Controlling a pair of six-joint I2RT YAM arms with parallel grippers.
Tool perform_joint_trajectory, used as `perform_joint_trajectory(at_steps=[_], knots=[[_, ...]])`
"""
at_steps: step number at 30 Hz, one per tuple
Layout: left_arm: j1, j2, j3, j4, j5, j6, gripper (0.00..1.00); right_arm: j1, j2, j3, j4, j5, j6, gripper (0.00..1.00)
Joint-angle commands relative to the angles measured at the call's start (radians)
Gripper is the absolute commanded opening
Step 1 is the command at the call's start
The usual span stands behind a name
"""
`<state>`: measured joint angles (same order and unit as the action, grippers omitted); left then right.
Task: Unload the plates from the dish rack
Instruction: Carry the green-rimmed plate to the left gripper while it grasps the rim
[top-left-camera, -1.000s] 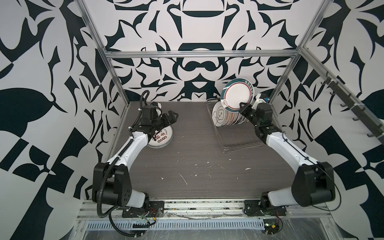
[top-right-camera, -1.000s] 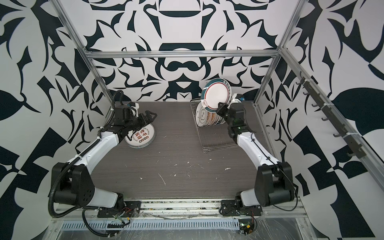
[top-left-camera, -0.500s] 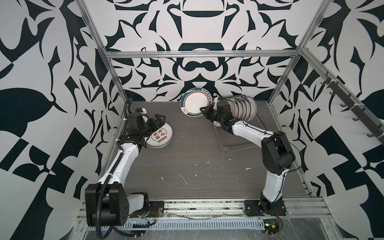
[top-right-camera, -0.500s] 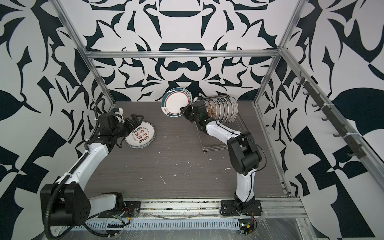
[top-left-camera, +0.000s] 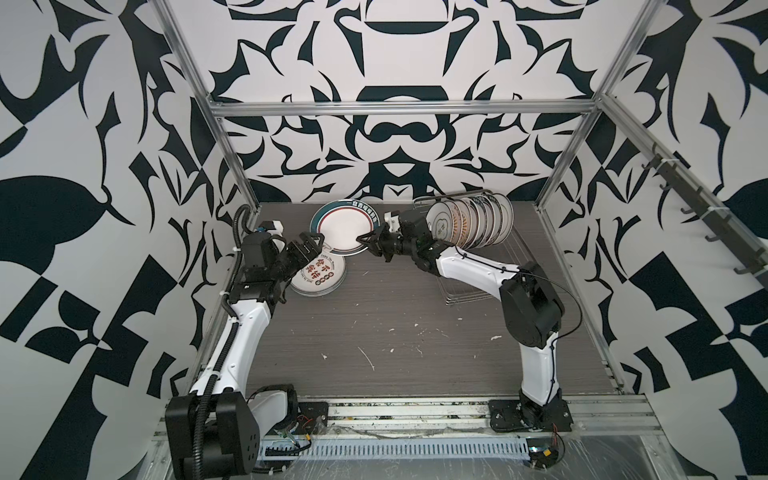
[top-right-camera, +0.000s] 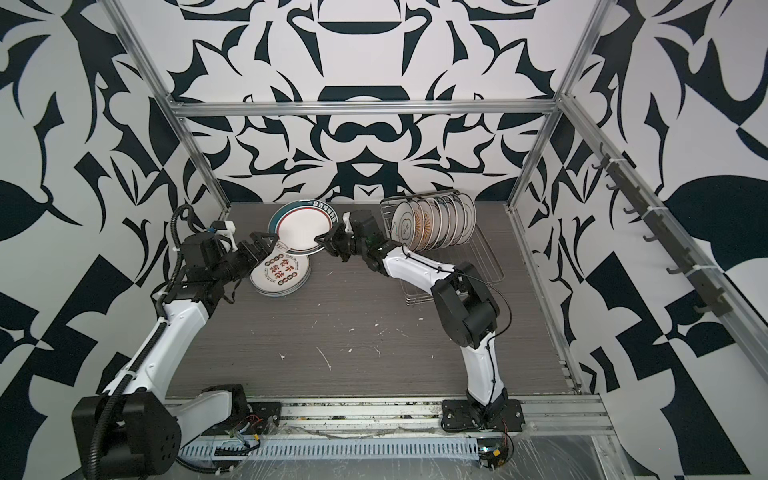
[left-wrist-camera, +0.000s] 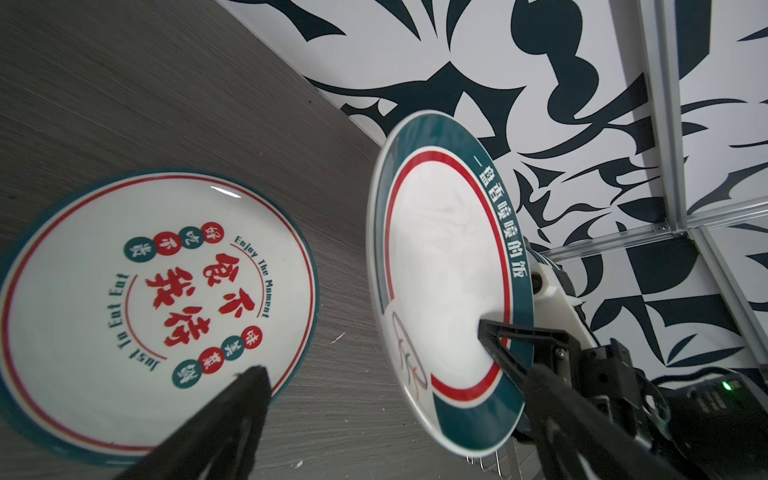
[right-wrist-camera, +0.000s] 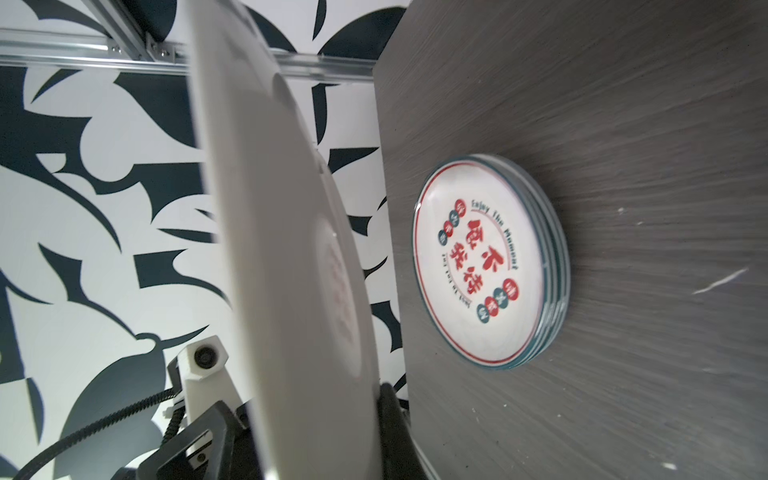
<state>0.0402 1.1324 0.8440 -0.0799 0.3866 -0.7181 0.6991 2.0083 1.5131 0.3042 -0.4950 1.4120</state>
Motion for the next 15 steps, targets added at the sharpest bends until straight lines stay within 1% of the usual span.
perform_joint_trajectory(at_steps=[1,4,8,9,13,15], knots=[[0.013,-0.008,-0.011,-0.015,0.054,-0.024,1.00,0.043,-0.046,-0.016,0.205,-0.057,0.069,0.00],[0.015,-0.022,-0.003,-0.038,0.080,-0.034,0.95,0.075,-0.060,-0.069,0.277,-0.072,0.102,0.00],[0.017,-0.069,-0.015,-0.061,0.102,-0.042,0.87,0.097,-0.106,-0.137,0.295,-0.070,0.082,0.00],[0.016,-0.081,-0.018,-0.063,0.118,-0.043,0.83,0.100,-0.120,-0.160,0.304,-0.068,0.078,0.00],[0.016,-0.122,-0.015,-0.142,0.138,-0.039,0.60,0.105,-0.165,-0.211,0.290,-0.064,0.045,0.00],[0.016,-0.136,-0.022,-0.171,0.143,-0.032,0.52,0.105,-0.174,-0.223,0.285,-0.072,0.035,0.00]])
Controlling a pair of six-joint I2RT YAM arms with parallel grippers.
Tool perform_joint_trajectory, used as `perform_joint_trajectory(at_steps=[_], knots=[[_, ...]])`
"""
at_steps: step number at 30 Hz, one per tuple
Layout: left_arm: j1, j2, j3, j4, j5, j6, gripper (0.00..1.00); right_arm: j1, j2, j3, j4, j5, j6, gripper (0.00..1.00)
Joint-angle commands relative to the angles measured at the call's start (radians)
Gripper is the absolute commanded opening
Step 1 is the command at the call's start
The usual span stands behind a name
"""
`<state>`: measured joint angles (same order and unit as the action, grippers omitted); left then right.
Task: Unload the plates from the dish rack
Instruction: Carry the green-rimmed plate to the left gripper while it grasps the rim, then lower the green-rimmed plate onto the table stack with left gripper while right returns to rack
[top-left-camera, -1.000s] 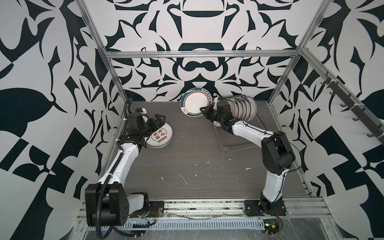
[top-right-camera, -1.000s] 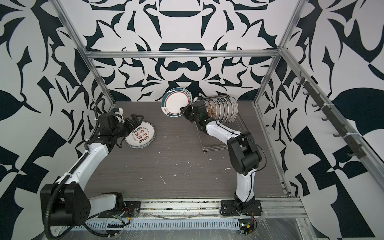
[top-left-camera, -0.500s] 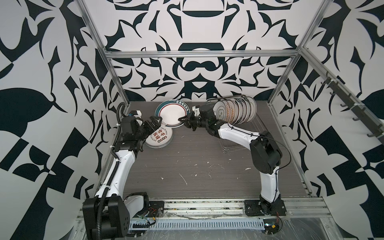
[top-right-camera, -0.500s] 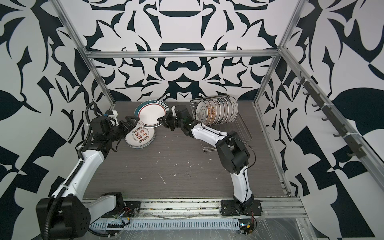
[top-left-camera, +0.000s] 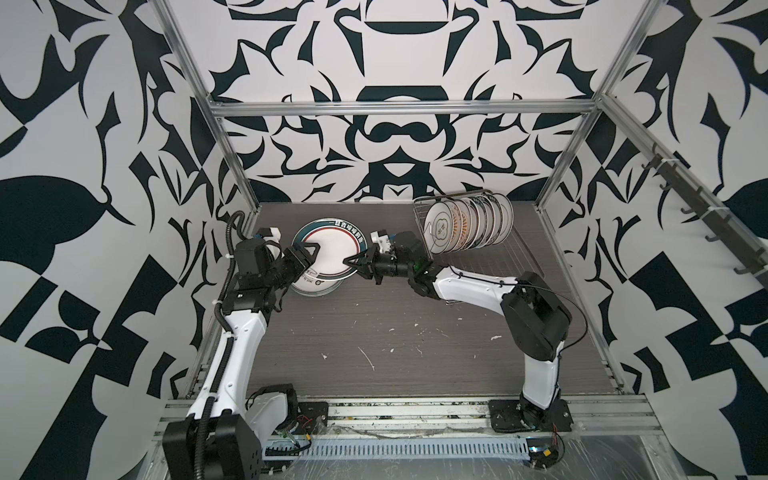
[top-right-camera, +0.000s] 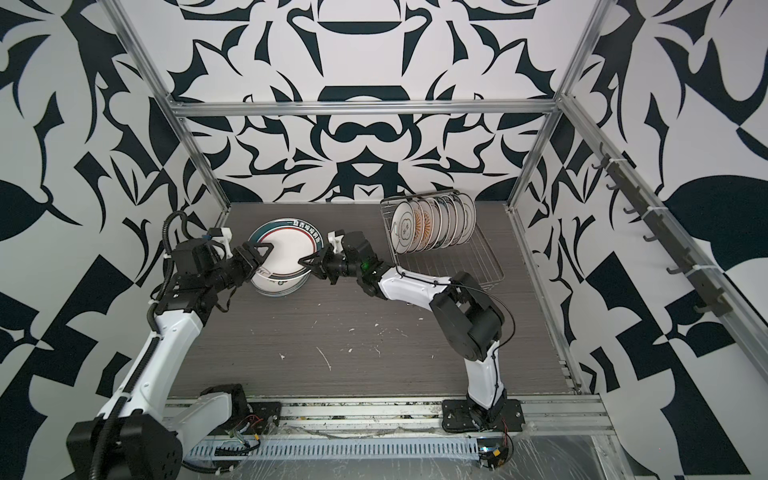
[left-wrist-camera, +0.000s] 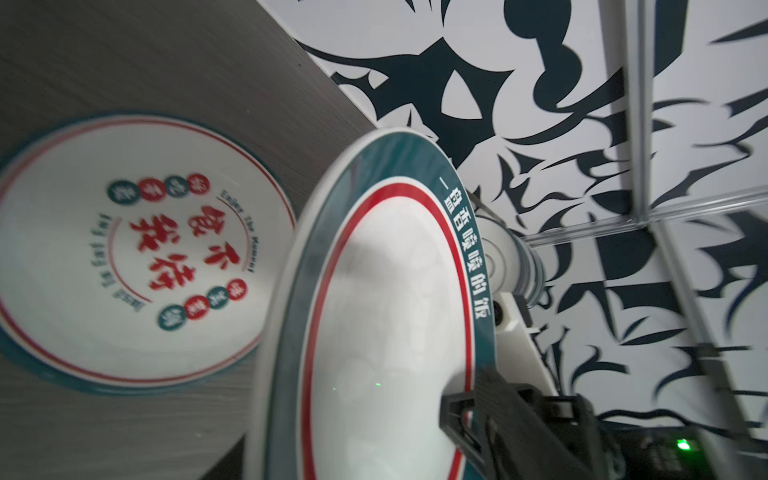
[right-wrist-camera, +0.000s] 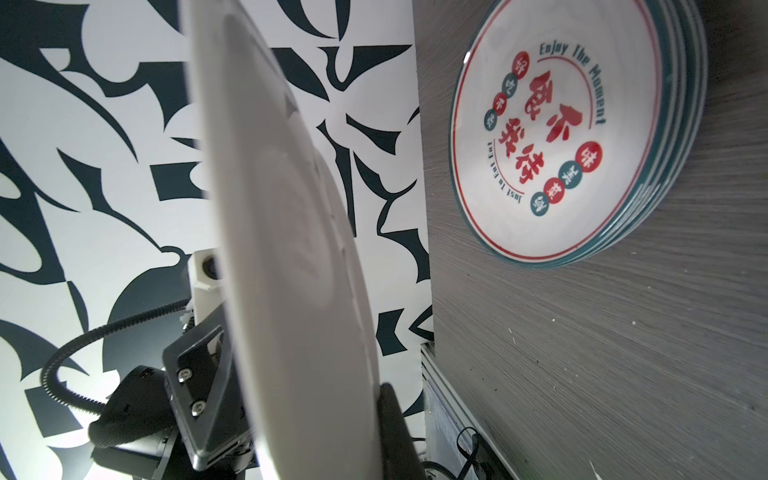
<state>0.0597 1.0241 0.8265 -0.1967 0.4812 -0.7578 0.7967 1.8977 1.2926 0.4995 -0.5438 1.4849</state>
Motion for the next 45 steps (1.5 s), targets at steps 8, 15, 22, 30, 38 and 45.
perform_joint_trajectory(at_steps=[8,15,22,30,38,45], knots=[[-0.004,-0.055,-0.007,-0.081,0.088,0.010,0.20,0.010,-0.091,-0.024,0.092,-0.058,-0.072,0.12],[-0.004,-0.063,0.077,-0.195,0.075,0.046,0.02,0.003,-0.167,-0.013,-0.029,-0.063,-0.187,0.49],[-0.001,-0.059,0.226,-0.382,-0.023,0.126,0.00,-0.009,-0.361,0.078,-0.646,0.183,-0.616,0.74],[0.079,-0.004,0.351,-0.595,-0.287,0.210,0.00,-0.110,-0.580,0.004,-0.994,0.410,-0.836,0.97],[0.225,0.063,0.258,-0.509,-0.297,0.134,0.00,-0.267,-0.704,-0.126,-1.103,0.459,-0.902,0.99],[0.225,0.165,0.203,-0.379,-0.284,0.081,0.00,-0.303,-0.652,-0.137,-1.151,0.509,-0.942,0.99]])
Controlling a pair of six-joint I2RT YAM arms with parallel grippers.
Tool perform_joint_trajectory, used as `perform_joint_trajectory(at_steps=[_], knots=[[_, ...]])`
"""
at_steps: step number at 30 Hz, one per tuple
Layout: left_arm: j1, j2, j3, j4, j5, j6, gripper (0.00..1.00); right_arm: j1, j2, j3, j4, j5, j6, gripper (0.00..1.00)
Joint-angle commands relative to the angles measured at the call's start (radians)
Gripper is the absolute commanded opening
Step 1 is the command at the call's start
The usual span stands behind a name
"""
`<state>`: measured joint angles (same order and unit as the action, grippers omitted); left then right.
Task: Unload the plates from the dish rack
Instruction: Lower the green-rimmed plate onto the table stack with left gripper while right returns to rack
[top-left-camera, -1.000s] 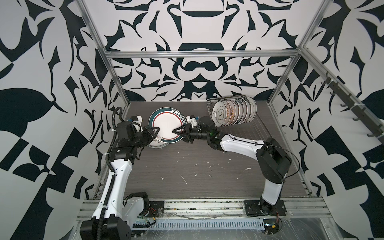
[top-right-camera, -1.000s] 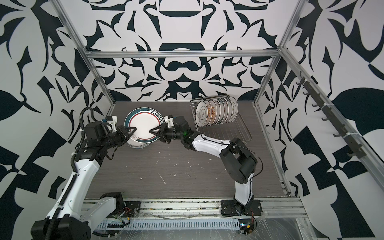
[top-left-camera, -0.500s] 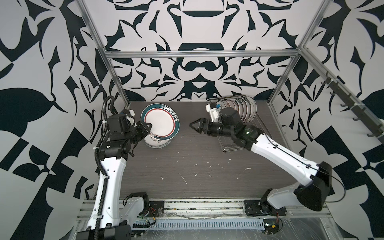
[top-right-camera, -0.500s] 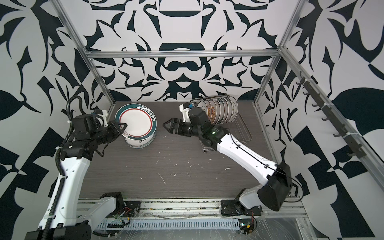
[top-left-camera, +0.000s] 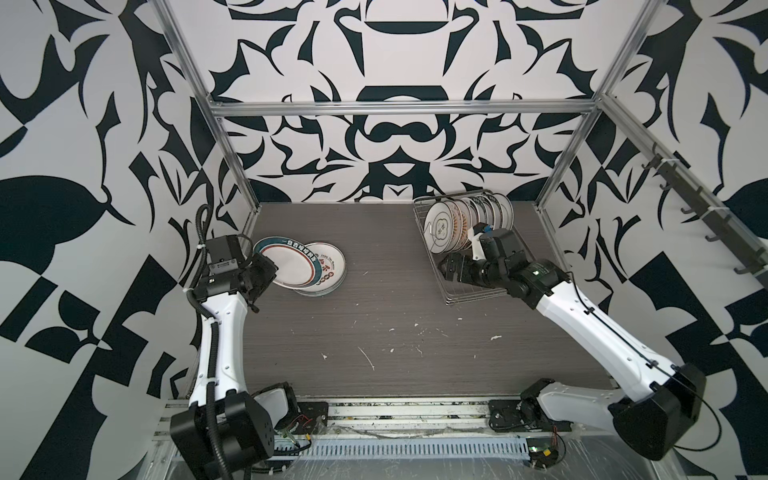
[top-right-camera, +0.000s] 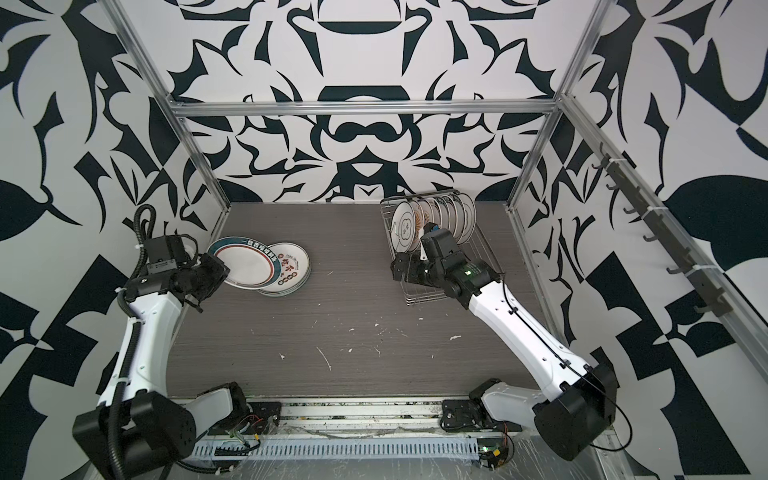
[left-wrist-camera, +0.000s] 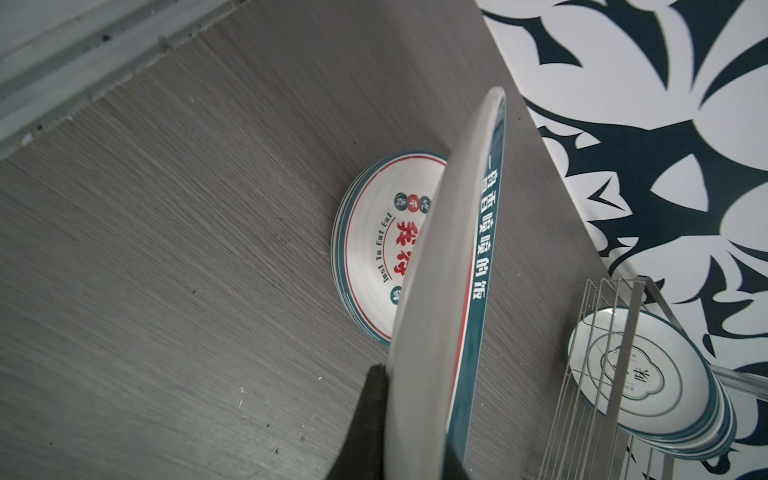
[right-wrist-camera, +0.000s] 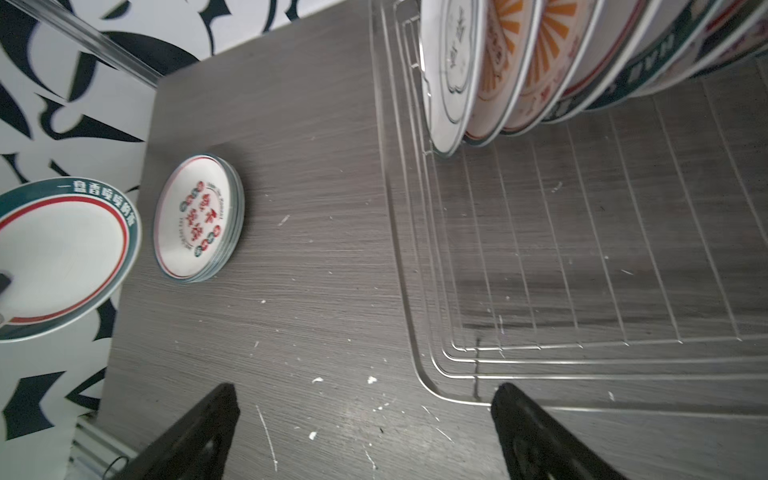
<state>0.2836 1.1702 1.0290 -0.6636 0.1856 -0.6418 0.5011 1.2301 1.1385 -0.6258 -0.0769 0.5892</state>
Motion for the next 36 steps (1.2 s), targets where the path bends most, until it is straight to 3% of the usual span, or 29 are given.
perform_joint_trajectory(at_steps=[1,10,30,36], knots=[[0.002,0.036,0.001,0.097,0.015,-0.037,0.00,-0.008,0.029,0.022,-0.034,0.042,-0.053,0.99],[0.000,0.154,-0.026,0.187,0.068,-0.066,0.00,-0.018,0.066,0.021,-0.031,0.036,-0.067,0.99],[-0.012,0.264,-0.130,0.309,0.115,-0.090,0.04,-0.024,0.043,-0.013,-0.014,0.019,-0.064,0.99],[-0.039,0.279,-0.146,0.318,0.099,-0.090,0.24,-0.024,0.034,-0.030,-0.011,0.009,-0.061,0.99]])
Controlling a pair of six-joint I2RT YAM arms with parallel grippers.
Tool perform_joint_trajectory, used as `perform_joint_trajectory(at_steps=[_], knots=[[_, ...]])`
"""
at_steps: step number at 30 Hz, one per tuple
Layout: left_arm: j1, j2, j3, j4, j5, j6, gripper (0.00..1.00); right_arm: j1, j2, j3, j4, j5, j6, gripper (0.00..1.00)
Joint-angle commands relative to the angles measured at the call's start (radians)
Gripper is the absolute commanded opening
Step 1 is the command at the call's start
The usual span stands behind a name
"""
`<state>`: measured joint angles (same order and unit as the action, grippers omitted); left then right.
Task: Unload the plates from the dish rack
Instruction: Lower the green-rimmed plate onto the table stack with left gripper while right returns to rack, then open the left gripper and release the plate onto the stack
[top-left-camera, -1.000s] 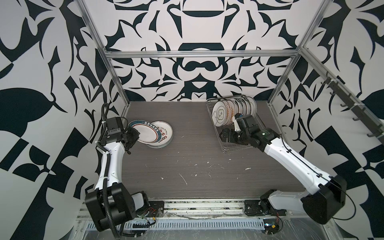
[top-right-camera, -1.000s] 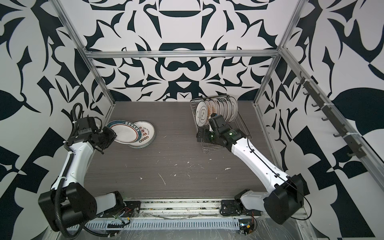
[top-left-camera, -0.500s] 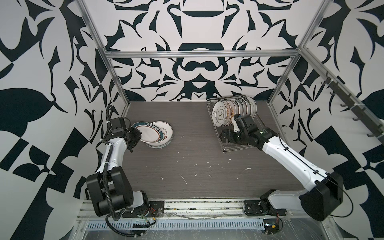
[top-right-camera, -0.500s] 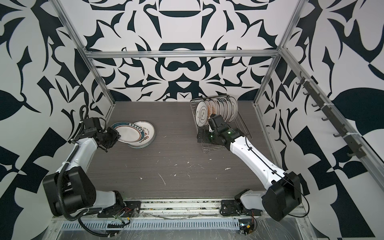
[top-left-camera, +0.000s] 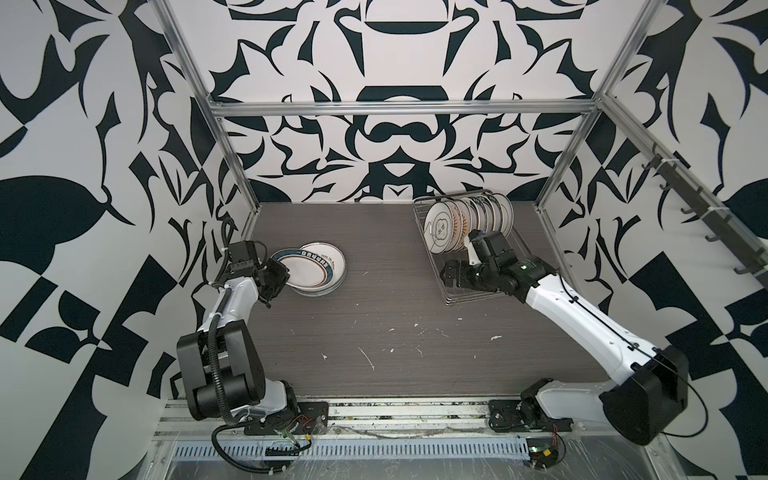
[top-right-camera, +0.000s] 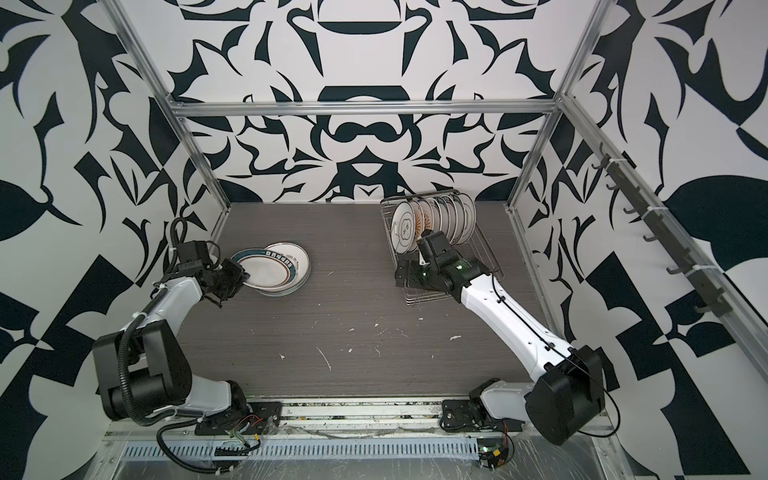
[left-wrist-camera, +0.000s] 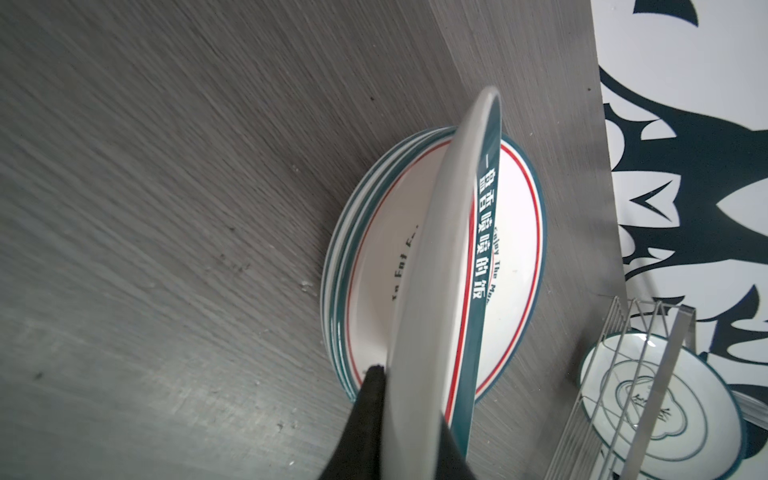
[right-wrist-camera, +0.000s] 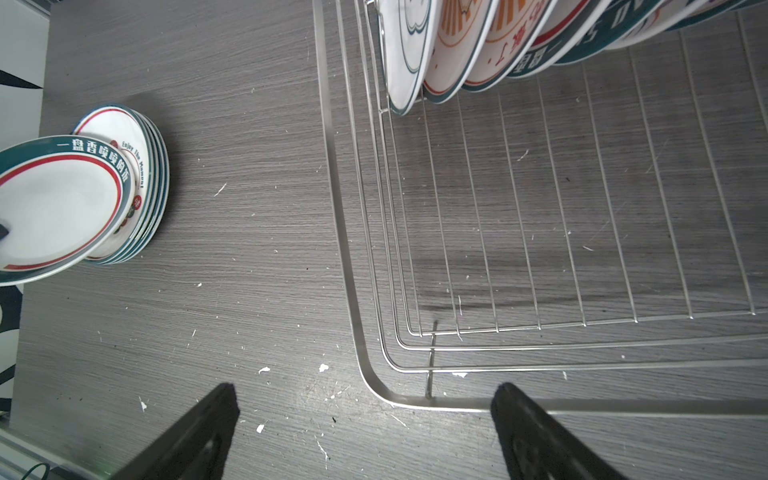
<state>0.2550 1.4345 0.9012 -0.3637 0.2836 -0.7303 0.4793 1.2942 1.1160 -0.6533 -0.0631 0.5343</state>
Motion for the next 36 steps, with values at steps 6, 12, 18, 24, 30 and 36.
perform_joint_trajectory(at_steps=[6,12,18,24,30,36], knots=[[-0.023,0.038,-0.015,0.011,-0.018,-0.006,0.31,-0.002,-0.044,-0.023,0.023,-0.010,-0.001,0.99],[-0.037,0.067,0.008,-0.009,-0.040,0.003,0.39,-0.005,-0.049,-0.036,0.027,-0.015,0.001,0.99],[-0.043,0.109,0.043,-0.037,-0.037,0.015,0.47,-0.005,-0.067,-0.057,0.025,-0.007,0.003,0.99],[-0.063,0.129,0.066,-0.044,-0.036,0.014,0.55,-0.011,-0.079,-0.065,0.017,-0.003,-0.007,0.99],[-0.064,0.118,0.082,-0.068,-0.061,0.036,0.63,-0.017,-0.079,-0.060,-0.003,0.005,-0.033,0.99],[-0.063,0.095,0.131,-0.157,-0.087,0.085,0.83,-0.034,-0.069,0.003,-0.071,0.064,-0.086,0.99]])
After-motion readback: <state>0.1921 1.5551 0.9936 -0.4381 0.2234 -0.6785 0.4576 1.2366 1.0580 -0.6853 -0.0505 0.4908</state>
